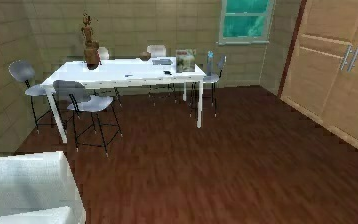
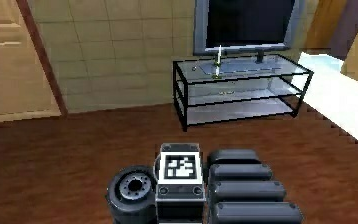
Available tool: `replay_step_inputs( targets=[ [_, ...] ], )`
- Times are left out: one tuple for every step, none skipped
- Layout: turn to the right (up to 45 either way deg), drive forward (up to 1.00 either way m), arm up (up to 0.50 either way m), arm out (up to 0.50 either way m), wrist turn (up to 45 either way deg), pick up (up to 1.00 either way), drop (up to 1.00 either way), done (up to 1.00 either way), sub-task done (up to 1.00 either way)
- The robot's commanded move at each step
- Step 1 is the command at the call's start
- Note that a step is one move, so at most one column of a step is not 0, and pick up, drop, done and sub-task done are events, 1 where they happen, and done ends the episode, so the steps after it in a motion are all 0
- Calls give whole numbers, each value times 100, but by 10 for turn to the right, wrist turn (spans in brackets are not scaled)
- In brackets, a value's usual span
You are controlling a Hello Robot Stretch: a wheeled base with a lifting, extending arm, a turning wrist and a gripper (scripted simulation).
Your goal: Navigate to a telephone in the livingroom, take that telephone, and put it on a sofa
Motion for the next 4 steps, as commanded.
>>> replay_step_inputs(
  targets=[
    [0, 25, 0, 0, 0, 0, 0, 0, 0],
    [450, 0, 0, 0, 0, 0, 0, 0, 0],
    [330, 0, 0, 0, 0, 0, 0, 0, 0],
    [-450, 0, 0, 0, 0, 0, 0, 0, 0]
  ],
)
